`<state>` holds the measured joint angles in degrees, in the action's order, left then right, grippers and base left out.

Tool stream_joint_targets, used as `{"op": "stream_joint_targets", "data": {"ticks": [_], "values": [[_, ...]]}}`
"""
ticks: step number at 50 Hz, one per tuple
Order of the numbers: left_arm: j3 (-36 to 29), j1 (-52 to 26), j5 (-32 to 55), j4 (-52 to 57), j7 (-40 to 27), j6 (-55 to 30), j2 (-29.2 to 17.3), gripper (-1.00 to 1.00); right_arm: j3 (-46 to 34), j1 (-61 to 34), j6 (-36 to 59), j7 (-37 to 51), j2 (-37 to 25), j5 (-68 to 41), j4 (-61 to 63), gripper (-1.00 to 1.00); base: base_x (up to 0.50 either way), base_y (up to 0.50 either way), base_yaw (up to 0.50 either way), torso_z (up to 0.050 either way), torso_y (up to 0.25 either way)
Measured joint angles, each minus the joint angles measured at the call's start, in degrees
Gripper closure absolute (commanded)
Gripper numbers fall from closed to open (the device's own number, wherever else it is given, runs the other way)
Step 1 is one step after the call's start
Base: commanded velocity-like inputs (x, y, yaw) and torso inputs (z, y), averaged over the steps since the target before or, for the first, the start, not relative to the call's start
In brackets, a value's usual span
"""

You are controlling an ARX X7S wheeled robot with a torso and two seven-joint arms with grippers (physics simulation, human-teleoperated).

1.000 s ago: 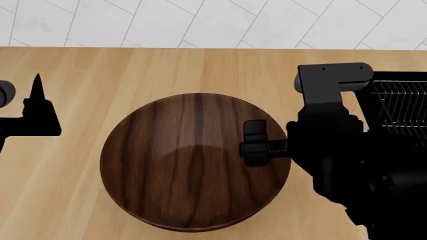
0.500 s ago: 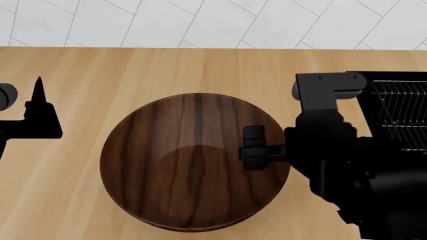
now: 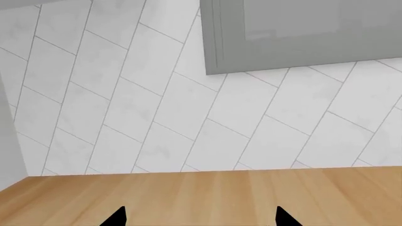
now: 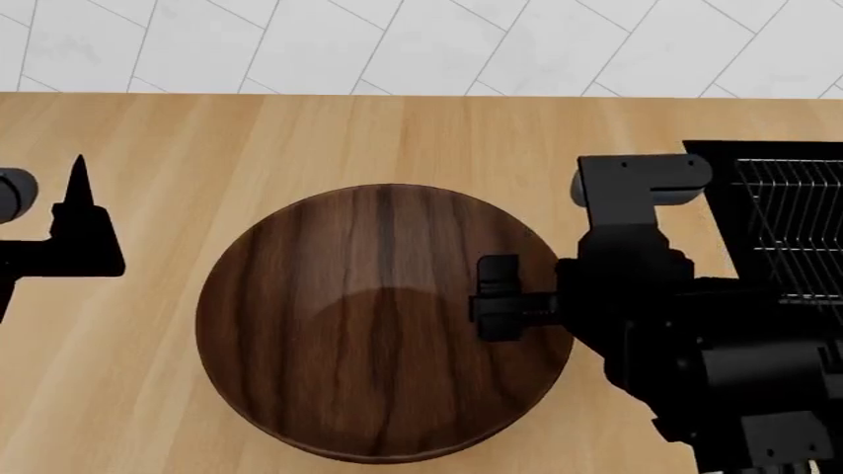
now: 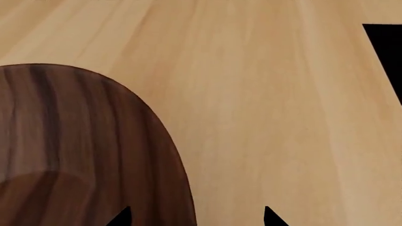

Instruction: Move the fresh-baked cupcake off the tray onto the counter, and place the bowl used for mixing into the sink.

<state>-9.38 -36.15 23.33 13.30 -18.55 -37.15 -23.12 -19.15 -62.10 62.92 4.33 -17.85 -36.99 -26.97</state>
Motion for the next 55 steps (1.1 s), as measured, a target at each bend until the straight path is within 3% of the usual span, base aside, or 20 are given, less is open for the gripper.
{"op": "stream_joint_targets", "data": {"ticks": [9, 10, 29, 55], "values": [[-0.17, 0.08, -0.03, -0.37, 0.03, 0.32, 0.01, -1.00, -0.61, -0.10, -1.66, -1.11, 0.22, 1.04, -1.91, -1.00, 0.00, 0.00, 0.00, 0.000, 0.000], [-0.19, 0.09, -0.04, -0.40, 0.03, 0.35, 0.01, -1.00, -0.67, -0.09, -1.81, -1.21, 0.22, 1.15, -2.05, 1.00, 0.00, 0.00, 0.00, 0.000, 0.000], [-0.41, 0.26, 0.01, -0.90, -0.02, 0.82, -0.04, -1.00, 0.13, 0.74, -2.88, -5.08, -0.15, 0.32, 0.72, 1.00, 0.00, 0.00, 0.00, 0.000, 0.000], [-0.81, -0.68, 0.61, 1.22, -0.87, -1.25, -0.37, -1.00, 11.29, 2.27, 2.84, 5.11, -2.05, -9.09, 11.60, 1.00, 0.00, 0.00, 0.00, 0.000, 0.000]]}}
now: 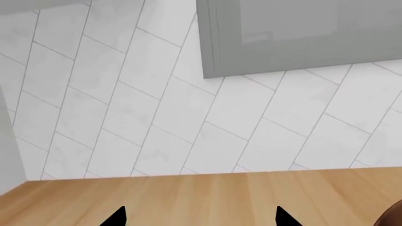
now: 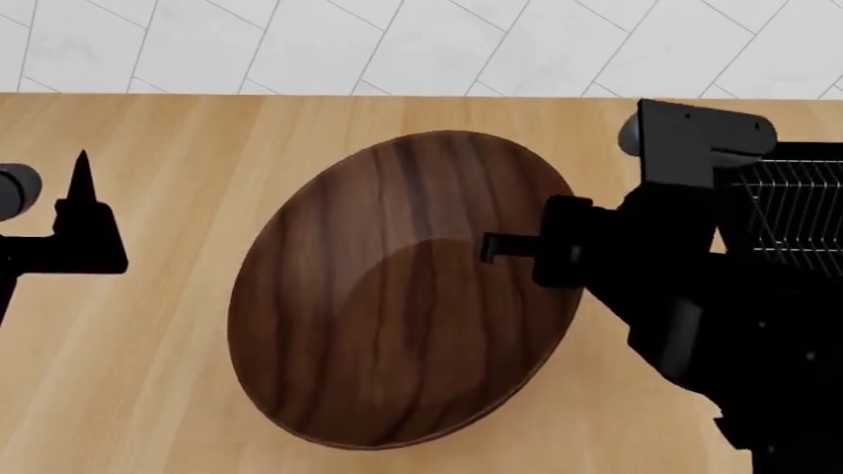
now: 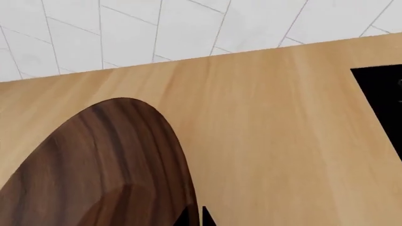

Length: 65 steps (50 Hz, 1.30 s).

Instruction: Move the fresh-baked cupcake off the tray onto the counter, and place the bowl used for mixing into the sink.

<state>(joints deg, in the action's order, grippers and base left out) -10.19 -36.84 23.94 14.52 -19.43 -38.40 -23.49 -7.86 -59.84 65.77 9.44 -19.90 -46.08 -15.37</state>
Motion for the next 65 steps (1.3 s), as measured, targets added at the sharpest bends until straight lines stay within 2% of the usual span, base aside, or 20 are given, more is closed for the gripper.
{"op": "stream_joint_targets", "data": {"ticks": [24, 48, 65], "values": [[-0.22, -0.24, 0.45, 1.66, -0.75, -1.14, -0.27, -1.00, 13.95, 4.22, 3.77, 8.92, -0.92, -8.42, 9.81, 1.00, 0.00, 0.00, 0.00, 0.000, 0.000], [-0.75, -0.36, 0.51, 1.67, -1.01, -1.14, -0.27, -1.00, 23.35, 11.73, 1.34, 12.56, -0.62, -12.83, 14.55, 1.00, 0.00, 0.00, 0.00, 0.000, 0.000], [-1.08, -0.64, 0.68, 2.25, -1.34, -1.67, -0.36, -1.00, 26.36, 14.15, 0.34, 14.14, -0.97, -14.16, 15.09, 1.00, 0.00, -0.49, 0.00, 0.000, 0.000]]}}
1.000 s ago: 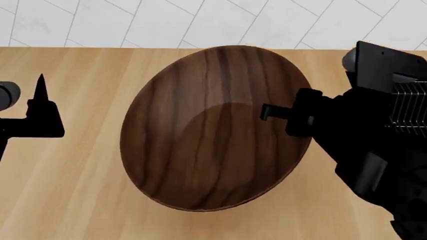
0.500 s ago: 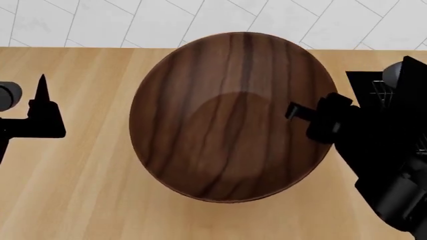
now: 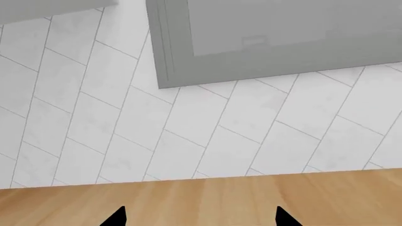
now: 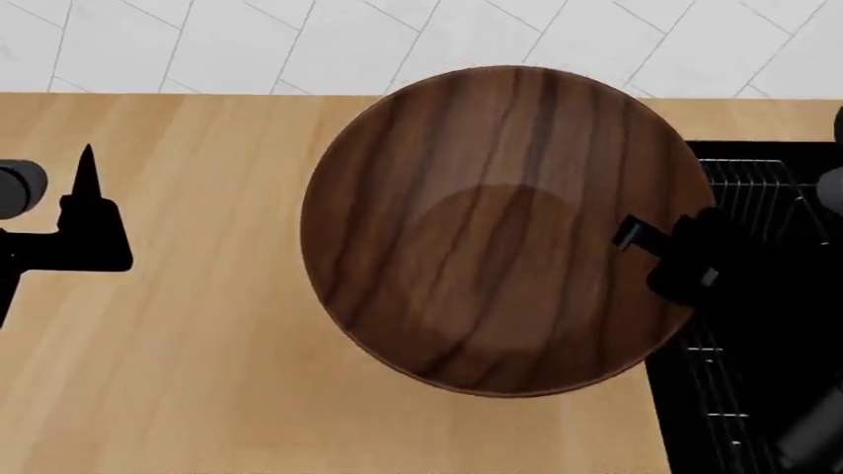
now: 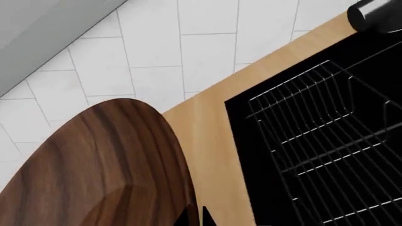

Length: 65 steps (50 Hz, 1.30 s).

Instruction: Move the fresh-baked cupcake off the tray onto the counter, and place the bowl used for mixing into the sink.

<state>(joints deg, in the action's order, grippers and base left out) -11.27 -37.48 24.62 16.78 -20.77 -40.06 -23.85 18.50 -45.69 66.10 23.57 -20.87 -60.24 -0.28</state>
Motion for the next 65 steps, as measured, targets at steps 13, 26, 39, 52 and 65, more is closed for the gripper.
{"op": "stream_joint_targets", "data": {"ticks": [13, 26, 39, 52, 65], "values": [[-0.43, 0.05, -0.04, 0.03, -0.05, 0.15, -0.02, -1.00, 0.71, -0.14, -0.91, 0.42, -0.54, -0.10, -0.18, 1.00, 0.00, -0.50, 0.00, 0.000, 0.000], [-0.83, 0.09, -0.11, -0.05, -0.12, 0.34, -0.03, -1.00, 1.03, -0.26, -1.67, 0.56, -0.98, -0.25, -0.27, 1.00, 0.00, -0.50, 0.00, 0.000, 0.000], [-1.01, 0.24, -0.06, -0.12, -0.20, 0.53, -0.08, -1.00, 0.53, 0.02, -2.42, 0.19, -1.29, 0.06, -0.75, 1.00, 0.00, -0.50, 0.00, 0.000, 0.000], [-1.14, 0.25, 0.05, -0.04, -0.31, 0.58, -0.16, -1.00, -0.07, 0.26, -3.13, -0.14, -1.62, 0.52, -1.30, 1.00, 0.00, -0.50, 0.00, 0.000, 0.000], [-1.27, 0.45, 0.05, -0.42, -0.29, 1.04, -0.17, -1.00, -0.89, 0.18, -3.92, -0.43, -1.71, 1.10, -1.97, 1.00, 0.00, -0.50, 0.00, 0.000, 0.000]]}}
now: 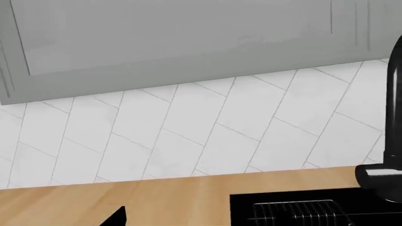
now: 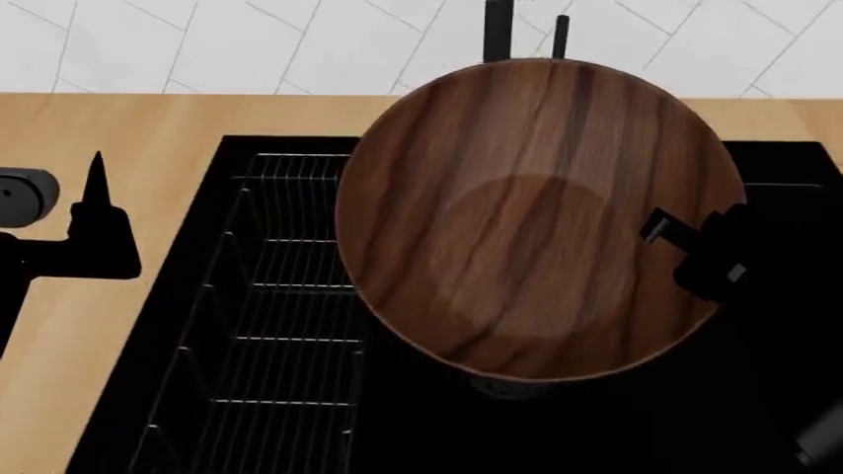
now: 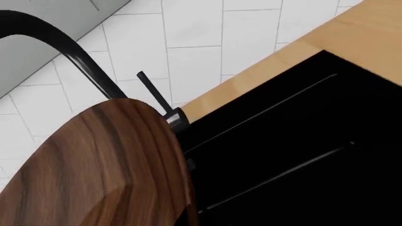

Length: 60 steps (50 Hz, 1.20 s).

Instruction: Move the fresh-baked cupcake off the tray onto the counter, and place the bowl used for mixing into the sink.

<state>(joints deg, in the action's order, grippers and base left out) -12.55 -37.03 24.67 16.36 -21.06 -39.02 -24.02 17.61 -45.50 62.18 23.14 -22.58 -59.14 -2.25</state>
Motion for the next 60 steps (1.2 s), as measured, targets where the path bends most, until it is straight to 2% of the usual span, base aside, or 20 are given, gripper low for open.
{"op": "stream_joint_targets", "data": {"ticks": [20, 37, 60], "values": [[-0.18, -0.01, 0.05, -0.75, 0.06, 0.61, 0.05, -1.00, -2.05, -0.81, -0.37, -0.29, -0.02, 0.87, -1.12, 1.00, 0.00, -0.50, 0.00, 0.000, 0.000], [-0.28, -2.35, 0.03, -2.86, 0.29, 0.38, 0.14, -1.00, -6.76, -4.12, 0.83, -0.69, 0.09, 2.64, -3.70, 1.00, 0.00, 0.00, 0.00, 0.000, 0.000], [-1.24, -7.06, -1.08, -9.53, 1.20, 1.51, 1.14, -1.00, -12.56, -11.34, -1.28, -4.67, 0.12, 7.45, -16.99, 1.00, 0.00, 0.00, 0.00, 0.000, 0.000]]}}
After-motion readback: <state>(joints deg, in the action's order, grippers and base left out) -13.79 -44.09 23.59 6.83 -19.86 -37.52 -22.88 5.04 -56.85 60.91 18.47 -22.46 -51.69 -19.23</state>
